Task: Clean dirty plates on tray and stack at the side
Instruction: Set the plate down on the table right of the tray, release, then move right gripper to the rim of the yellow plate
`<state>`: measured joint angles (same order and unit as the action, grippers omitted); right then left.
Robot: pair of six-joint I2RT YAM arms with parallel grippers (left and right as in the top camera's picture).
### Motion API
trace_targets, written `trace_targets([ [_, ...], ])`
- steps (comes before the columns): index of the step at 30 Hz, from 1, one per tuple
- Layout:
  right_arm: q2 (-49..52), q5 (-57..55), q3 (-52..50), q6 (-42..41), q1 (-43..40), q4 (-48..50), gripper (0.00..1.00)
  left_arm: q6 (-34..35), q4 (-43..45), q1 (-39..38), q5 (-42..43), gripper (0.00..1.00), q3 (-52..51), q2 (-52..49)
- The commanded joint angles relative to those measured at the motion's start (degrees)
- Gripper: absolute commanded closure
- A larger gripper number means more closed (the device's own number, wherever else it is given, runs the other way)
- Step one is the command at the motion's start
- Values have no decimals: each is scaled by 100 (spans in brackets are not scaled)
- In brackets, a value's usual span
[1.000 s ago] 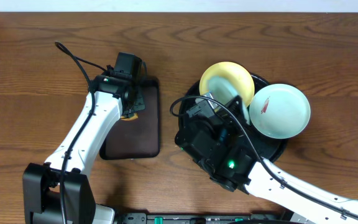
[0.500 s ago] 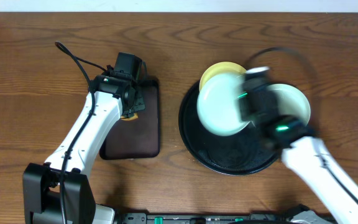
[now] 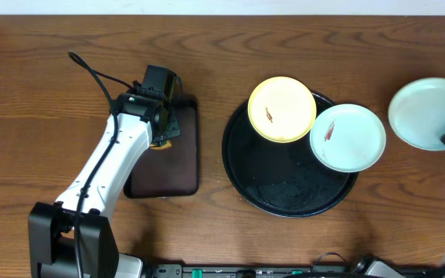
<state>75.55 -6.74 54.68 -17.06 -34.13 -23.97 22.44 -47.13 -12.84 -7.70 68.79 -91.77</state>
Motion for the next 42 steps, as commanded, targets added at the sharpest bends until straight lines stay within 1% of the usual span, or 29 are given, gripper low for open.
trace_targets([
  [1,758,166,76,-179,-286,306,99,-35,-20,28,-90,92,-35,-13],
  [4,1215,168,76,-149,-374,623,99,-35,-20,28,-90,92,-35,-13],
  [8,1596,173,76,0,-387,802,98,-35,-15,28,-90,92,-35,-13],
  [9,1652,173,76,2,-387,817,91,-35,-15,28,-87,92,-35,-13],
  [10,1679,188,76,39,-387,815,86,-35,-15,28,-90,92,-35,-13],
  [13,1676,662,107,494,-387,831,80,-35,-15,28,-90,92,-35,-13],
  [15,1665,1178,306,715,-367,619,74,-35,-15,28,-90,92,-35,-13],
  [18,1665,2218,866,1198,-221,118,73,-35,-15,28,-90,92,-35,-13],
  [21,1665,2903,1696,1788,216,-776,73,-35,-15,28,-90,92,-35,-13],
  [24,1672,3018,2389,2319,925,-1556,73,-35,-15,28,-90,92,-35,-13],
  [26,1672,2983,2640,2618,1502,-1768,71,-35,-17,28,-87,92,-35,-13],
  [27,1672,2920,2677,2647,1781,-1751,68,-35,-17,28,-87,92,-35,-13],
  [30,1751,2444,2660,2697,2608,-1580,65,-35,-20,28,-87,92,-35,-13],
  [32,1945,2015,2660,2830,3091,-1523,64,-35,-20,28,-87,92,-35,-13],
  [34,2249,1534,2660,2957,3473,-1429,59,-35,-22,28,-87,91,-35,-13],
  [37,2702,1209,2660,3003,3788,-1231,58,-35,-42,28,-85,92,-35,-13],
  [42,3521,1274,2660,3001,4059,-787,58,-35,-37,28,-85,92,-35,-13],
])
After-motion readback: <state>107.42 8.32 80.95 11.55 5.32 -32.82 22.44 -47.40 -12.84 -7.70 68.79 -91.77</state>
